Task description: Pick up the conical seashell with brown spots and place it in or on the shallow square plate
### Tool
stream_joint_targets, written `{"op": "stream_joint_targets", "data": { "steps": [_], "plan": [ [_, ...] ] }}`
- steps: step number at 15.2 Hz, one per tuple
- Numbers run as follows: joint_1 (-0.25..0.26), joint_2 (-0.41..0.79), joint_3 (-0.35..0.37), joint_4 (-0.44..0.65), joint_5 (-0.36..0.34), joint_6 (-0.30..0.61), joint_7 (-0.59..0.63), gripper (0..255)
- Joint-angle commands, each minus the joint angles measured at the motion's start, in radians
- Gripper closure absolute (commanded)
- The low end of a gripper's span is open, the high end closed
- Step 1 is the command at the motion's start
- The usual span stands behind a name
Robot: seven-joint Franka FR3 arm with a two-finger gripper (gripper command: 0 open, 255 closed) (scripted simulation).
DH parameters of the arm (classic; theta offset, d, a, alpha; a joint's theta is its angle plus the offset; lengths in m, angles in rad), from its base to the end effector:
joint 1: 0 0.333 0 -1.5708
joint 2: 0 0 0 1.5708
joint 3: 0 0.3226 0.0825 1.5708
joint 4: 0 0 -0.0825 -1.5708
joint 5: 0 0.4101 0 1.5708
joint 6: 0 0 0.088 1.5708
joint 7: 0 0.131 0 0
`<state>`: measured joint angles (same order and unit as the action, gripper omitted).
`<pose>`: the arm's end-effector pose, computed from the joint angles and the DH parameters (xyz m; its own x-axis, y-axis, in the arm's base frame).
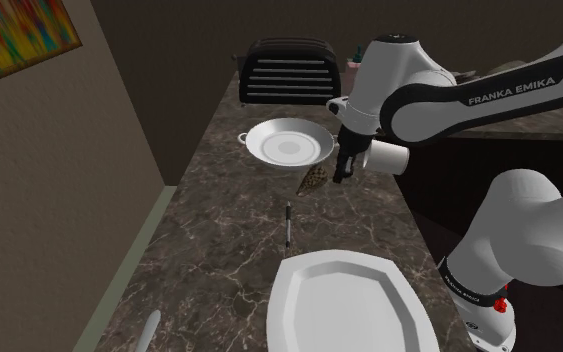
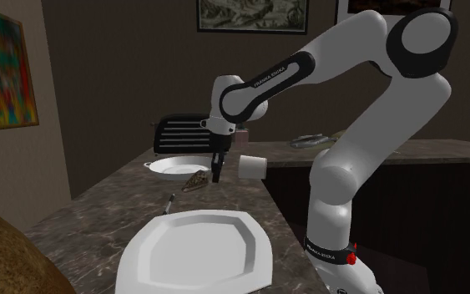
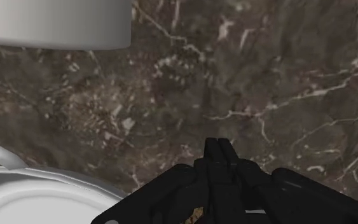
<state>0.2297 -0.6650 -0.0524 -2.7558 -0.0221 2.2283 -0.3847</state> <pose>0.3619 0.0661 0.3876 0.8260 0.5481 0.1316 0.5482 -0.8355 0.0391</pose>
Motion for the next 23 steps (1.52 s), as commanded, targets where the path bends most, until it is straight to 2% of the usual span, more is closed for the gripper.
{"op": "stream_joint_targets", "data": {
  "steps": [1,4,5,8,11,19,23],
  "plan": [
    [0.000,0.000,0.000,0.000,0.000,0.000,0.000,255],
    [0.000,0.000,0.000,0.000,0.000,0.000,0.000,255],
    [0.000,0.000,0.000,0.000,0.000,0.000,0.000,0],
    [0.163,0.174,-0.133,0.215,-0.041,-0.142,-0.501,0],
    [0.308,0.320,-0.190,0.409,-0.064,-0.292,-0.973,0],
    [0.306,0.350,-0.195,0.332,-0.064,-0.187,-0.986,0],
    [0.305,0.350,-0.194,0.332,-0.064,-0.187,-0.986,0]
  ]
}}
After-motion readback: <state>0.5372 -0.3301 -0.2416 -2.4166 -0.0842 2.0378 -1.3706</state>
